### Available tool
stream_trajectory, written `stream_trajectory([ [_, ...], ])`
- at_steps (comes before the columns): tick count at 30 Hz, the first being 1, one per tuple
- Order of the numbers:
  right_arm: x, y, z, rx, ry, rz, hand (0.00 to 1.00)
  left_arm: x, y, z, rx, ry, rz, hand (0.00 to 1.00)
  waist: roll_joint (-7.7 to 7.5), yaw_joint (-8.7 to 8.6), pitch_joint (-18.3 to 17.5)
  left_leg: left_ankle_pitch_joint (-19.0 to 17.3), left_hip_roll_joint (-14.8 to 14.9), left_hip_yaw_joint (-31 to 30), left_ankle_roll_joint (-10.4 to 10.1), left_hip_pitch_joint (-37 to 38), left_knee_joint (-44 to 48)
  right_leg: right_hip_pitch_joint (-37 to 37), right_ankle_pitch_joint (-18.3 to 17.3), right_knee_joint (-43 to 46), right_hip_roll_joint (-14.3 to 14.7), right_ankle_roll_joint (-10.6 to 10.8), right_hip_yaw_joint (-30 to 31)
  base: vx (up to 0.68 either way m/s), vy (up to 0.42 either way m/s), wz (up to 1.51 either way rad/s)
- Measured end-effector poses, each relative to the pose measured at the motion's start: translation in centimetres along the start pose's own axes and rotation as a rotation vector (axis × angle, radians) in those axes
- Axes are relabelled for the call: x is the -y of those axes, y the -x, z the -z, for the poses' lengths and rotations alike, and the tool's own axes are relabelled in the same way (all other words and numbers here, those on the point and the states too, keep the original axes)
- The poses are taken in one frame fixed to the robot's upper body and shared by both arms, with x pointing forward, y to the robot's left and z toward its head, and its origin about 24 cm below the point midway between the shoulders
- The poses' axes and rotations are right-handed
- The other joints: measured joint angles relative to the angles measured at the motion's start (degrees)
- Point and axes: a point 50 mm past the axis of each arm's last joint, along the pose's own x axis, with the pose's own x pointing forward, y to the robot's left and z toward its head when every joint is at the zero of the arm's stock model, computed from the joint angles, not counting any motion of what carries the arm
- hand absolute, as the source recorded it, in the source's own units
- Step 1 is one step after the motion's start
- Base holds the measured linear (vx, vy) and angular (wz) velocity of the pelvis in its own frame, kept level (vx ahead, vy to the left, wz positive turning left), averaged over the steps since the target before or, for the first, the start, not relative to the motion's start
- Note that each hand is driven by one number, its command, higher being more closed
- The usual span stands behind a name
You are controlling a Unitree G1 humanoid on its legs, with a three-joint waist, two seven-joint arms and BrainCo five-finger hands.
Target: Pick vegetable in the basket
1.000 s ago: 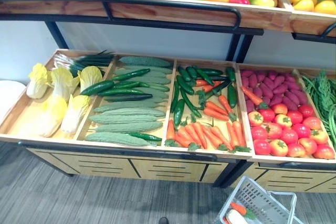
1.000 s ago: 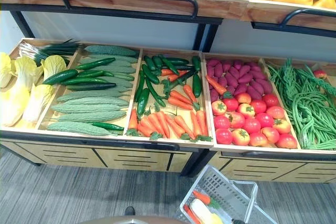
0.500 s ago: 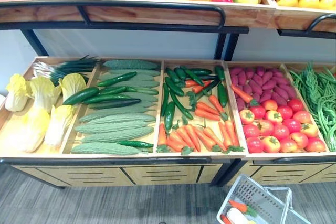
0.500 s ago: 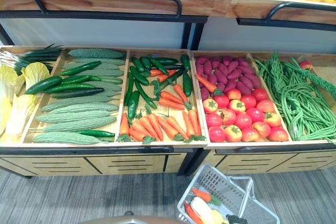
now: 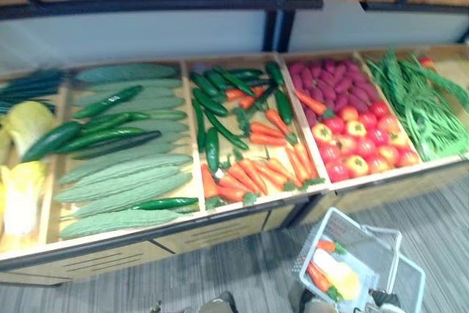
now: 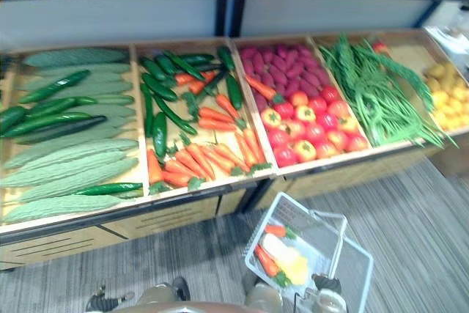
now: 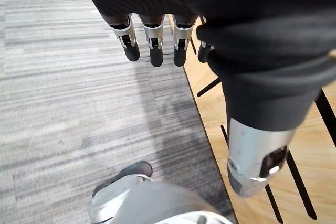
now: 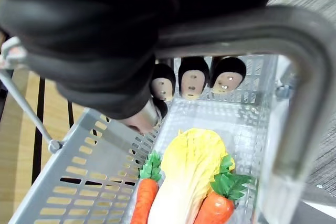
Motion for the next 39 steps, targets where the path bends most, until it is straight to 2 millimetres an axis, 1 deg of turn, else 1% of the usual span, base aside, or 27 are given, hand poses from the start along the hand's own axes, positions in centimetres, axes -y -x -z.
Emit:
stream_trajectory([
  [2, -0.8, 0.1, -0.2, 0.011, 0.039, -0.035, 1.0, -0.2, 0.1, 0.5, -0.013, -0.008, -0.005, 0.0, -0.24, 0.42, -0.06, 1.6, 0.31, 5.42, 0.58, 1.66, -2.58, 3.31, -3.18, 6.65, -2.04, -0.87, -4.18, -0.12, 0.115, -1.22],
  [6, -2.3, 0.1, -1.0, 0.038, 0.11, -0.093, 1.0, 0.0, 0.3, 1.1, -0.025, -0.017, 0.002, 0.0, -0.71, 2.05, -0.34, 2.3, 2.57, 16.59, 0.05, 1.87, -1.76, 9.22, -2.9, 7.07, -6.22, -1.22, -9.39, -0.16, -0.114, -1.67],
  [7, -2.5, 0.1, -1.3, 0.045, 0.123, -0.1, 1.0, 0.2, 0.4, 1.0, -0.024, -0.016, 0.008, 0.0, -0.73, 2.22, -0.39, 2.23, 4.37, 20.03, -0.06, 1.06, -0.01, 10.6, -3.27, 5.36, -7.21, -0.9, -11.52, -0.16, -0.264, -1.64],
  [8, -2.7, 0.0, -1.8, 0.057, 0.129, -0.105, 1.0, 0.5, 0.4, 0.9, -0.018, -0.022, 0.018, 0.0, 0.09, 2.17, 0.02, 1.96, 7.33, 22.87, -0.13, 0.14, 2.14, 9.7, -5.17, 3.8, -6.83, 0.28, -13.59, -0.25, -0.44, -1.58],
  [9, -2.7, 0.0, -1.8, 0.059, 0.133, -0.104, 1.0, 0.6, 0.4, 0.9, -0.016, -0.026, 0.022, 0.0, 0.46, 2.12, -0.07, 2.0, 8.67, 24.08, -0.32, -0.32, 2.95, 8.77, -6.49, 3.27, -6.24, 0.89, -14.84, -0.17, -0.357, -1.48],
  [10, -2.3, -0.2, -2.0, 0.061, 0.146, -0.096, 1.0, 1.0, 0.5, 0.9, -0.021, -0.021, 0.03, 0.0, 0.71, 2.12, 0.0, 2.97, 10.93, 26.2, -1.79, -0.46, 3.55, 7.55, -7.76, 0.62, -3.79, 2.57, -15.78, -0.22, -0.524, -1.34],
  [11, -1.5, -0.2, -1.7, 0.062, 0.182, -0.08, 1.0, 1.4, 0.7, 1.3, -0.037, -0.006, 0.028, 0.0, 1.92, 2.17, -0.74, 4.33, 12.71, 27.79, -2.72, -0.4, 3.23, 7.5, -8.67, -2.99, -1.06, 3.89, -15.73, -0.13, -0.347, -1.25],
  [13, -0.8, -0.3, -1.6, 0.065, 0.201, -0.064, 1.0, 1.4, 0.7, 1.4, -0.044, -0.01, 0.026, 0.0, 2.29, 1.52, -1.02, 6.09, 14.02, 29.84, -3.43, -0.17, 3.47, 7.45, -10.96, -6.28, 0.84, 6.07, -15.17, -0.12, -0.348, -0.77],
  [14, 0.0, -0.3, -1.2, 0.056, 0.223, -0.049, 1.0, 1.7, 0.7, 1.2, -0.041, -0.006, 0.028, 0.0, 3.68, 1.17, -1.2, 7.92, 15.72, 30.54, -3.7, -0.1, 3.25, 6.94, -11.1, -8.08, 3.33, 5.92, -14.09, -0.13, -0.388, -0.54],
  [15, 0.1, -0.3, -1.0, 0.053, 0.233, -0.05, 1.0, 1.8, 0.7, 1.2, -0.041, -0.005, 0.027, 0.0, 4.01, 0.98, -1.27, 8.72, 16.02, 30.6, -4.13, 0.14, 2.86, 6.95, -11.02, -8.81, 4.33, 5.75, -13.54, -0.1, -0.275, -0.48],
  [17, -0.2, 0.0, -0.1, 0.036, 0.247, -0.062, 1.0, 1.6, 0.8, 1.5, -0.048, -0.007, 0.014, 0.0, 4.22, 0.11, -1.32, 11.08, 17.33, 31.85, -5.03, 2.24, 0.98, 7.65, -10.54, -11.45, 7.16, 4.81, -11.83, -0.09, -0.208, -0.56],
  [18, -0.4, 0.1, 0.2, 0.038, 0.27, -0.076, 1.0, 1.4, 0.8, 1.6, -0.051, -0.008, 0.004, 0.0, 4.45, 0.02, -1.47, 12.3, 18.62, 32.29, -5.56, 4.3, 1.31, 8.21, -10.61, -12.7, 8.66, 4.47, -9.19, -0.07, -0.17, -0.8],
  [19, -0.4, 0.1, 0.2, 0.041, 0.274, -0.078, 1.0, 1.4, 0.9, 1.9, -0.057, -0.009, 0.003, 0.0, 4.39, 0.03, -1.43, 12.96, 19.17, 31.26, -6.13, 4.84, 2.04, 8.4, -10.29, -13.14, 9.06, 3.97, -8.0, -0.04, -0.153, -0.93],
  [20, -0.4, 0.2, 0.2, 0.044, 0.276, -0.079, 1.0, 1.5, 0.9, 1.9, -0.057, -0.008, 0.004, 0.0, 3.84, 0.0, -1.14, 14.04, 19.56, 27.65, -6.97, 5.32, 3.59, 8.64, -9.97, -13.75, 9.33, 3.5, -5.87, 0.0, -0.181, -1.14],
  [21, -0.6, 0.2, 0.2, 0.051, 0.291, -0.089, 1.0, 1.4, 1.0, 2.1, -0.061, -0.008, 0.002, 0.0, 3.41, 0.21, -0.96, 13.29, 18.2, 15.49, -8.19, 3.81, 7.04, 8.81, -9.27, -14.02, 9.04, 2.85, -1.48, 0.01, -0.137, -1.22],
  [22, -0.7, 0.1, -0.2, 0.064, 0.306, -0.094, 1.0, 1.6, 1.0, 2.1, -0.06, -0.01, 0.01, 0.0, 3.3, 0.5, -0.92, 11.02, 15.1, 8.49, -9.83, 3.52, 5.88, 8.65, -8.51, -14.54, 8.28, 2.79, 0.51, -0.01, 0.004, -1.73],
  [23, -0.4, 0.0, -0.6, 0.071, 0.321, -0.09, 1.0, 2.9, 1.3, 2.0, -0.058, -0.005, 0.04, 0.0, 3.25, 1.43, -0.86, 6.85, 7.91, -4.79, -11.21, 3.73, 2.71, 7.38, -6.92, -15.67, 7.21, 2.85, 5.56, -0.03, 0.124, -1.52],
  [24, -0.5, -0.1, -0.8, 0.078, 0.328, -0.094, 1.0, 3.4, 1.5, 2.0, -0.06, 0.005, 0.049, 0.0, 3.33, 1.75, -0.83, 5.27, 5.02, -9.84, -11.31, 3.75, 1.58, 6.85, -6.08, -16.42, 7.33, 2.94, 7.8, -0.05, 0.178, -1.89],
  [25, -1.0, -0.1, -1.0, 0.088, 0.338, -0.108, 1.0, 3.9, 1.5, 1.8, -0.057, 0.01, 0.058, 0.0, 3.47, 1.83, -0.79, 3.62, 0.96, -17.69, -11.16, 3.86, -0.93, 6.36, -4.8, -17.63, 8.18, 3.15, 11.15, -0.02, 0.173, -1.66],
  [26, -1.1, 0.0, -0.9, 0.087, 0.34, -0.114, 1.0, 4.0, 1.6, 1.7, -0.05, 0.002, 0.068, 0.0, 4.01, 1.75, -0.53, 2.18, -0.68, -21.85, -10.17, 4.11, -2.54, 6.28, -4.18, -18.13, 9.78, 3.47, 13.82, -0.01, 0.175, -1.41],
  [27, -1.2, 0.1, -0.6, 0.078, 0.337, -0.119, 1.0, 3.9, 1.5, 1.6, -0.048, 0.002, 0.065, 0.0, 3.95, 1.7, -0.48, 0.51, -0.68, -23.18, -10.51, 4.98, -2.35, 6.12, -4.02, -18.62, 10.4, 3.74, 14.91, 0.03, 0.158, -1.13],
  [28, -1.3, 0.2, -0.1, 0.07, 0.335, -0.123, 1.0, 3.8, 1.4, 1.4, -0.038, 0.003, 0.063, 0.0, 3.69, 1.8, -0.71, -1.93, -1.38, -27.6, -10.64, 5.96, -2.41, 5.62, -3.51, -19.96, 11.42, 4.38, 17.25, 0.04, 0.13, -0.81],
  [29, -1.4, 0.3, -0.1, 0.075, 0.332, -0.125, 1.0, 3.6, 1.3, 1.1, -0.027, 0.004, 0.06, 0.0, 3.49, 1.79, -0.55, -3.2, -2.01, -28.58, -9.74, 5.81, -2.26, 5.62, -1.95, -22.08, 11.37, 4.74, 18.76, 0.02, 0.189, -0.86],
  [31, -1.5, 0.3, 0.0, 0.071, 0.325, -0.131, 1.0, 3.0, 0.9, 0.6, -0.013, -0.006, 0.048, 0.0, 1.8, 1.73, 0.37, -3.24, -4.05, -25.7, -8.94, 4.68, -2.31, 5.51, 2.24, -26.71, 9.69, 5.4, 21.33, -0.01, 0.213, -0.6],
  [35, -1.0, 0.2, 0.0, 0.065, 0.293, -0.111, 1.0, 2.7, 0.9, 0.7, -0.017, -0.002, 0.038, 0.0, 1.76, 1.6, 0.66, -3.88, -5.32, -23.1, -7.68, 5.32, -2.16, 4.58, 2.88, -26.48, 8.8, 5.49, 24.18, 0.0, 0.116, -0.33],
  [37, -1.1, 0.3, 0.0, 0.071, 0.28, -0.111, 1.0, 3.0, 0.8, 0.4, -0.007, -0.007, 0.044, 0.0, 2.17, 1.57, 0.72, -3.89, -5.09, -22.71, -7.67, 5.77, -2.65, 4.26, 2.89, -26.16, 9.11, 5.54, 24.65, 0.03, 0.003, -0.17],
  [39, -1.2, 0.3, -0.1, 0.076, 0.26, -0.112, 1.0, 3.2, 0.8, 0.1, -0.002, -0.005, 0.052, 0.0, 1.87, 1.66, 0.94, -3.97, -4.7, -22.33, -7.62, 5.78, -2.77, 3.26, 2.51, -24.69, 9.48, 5.47, 24.82, 0.01, -0.037, -0.14],
])
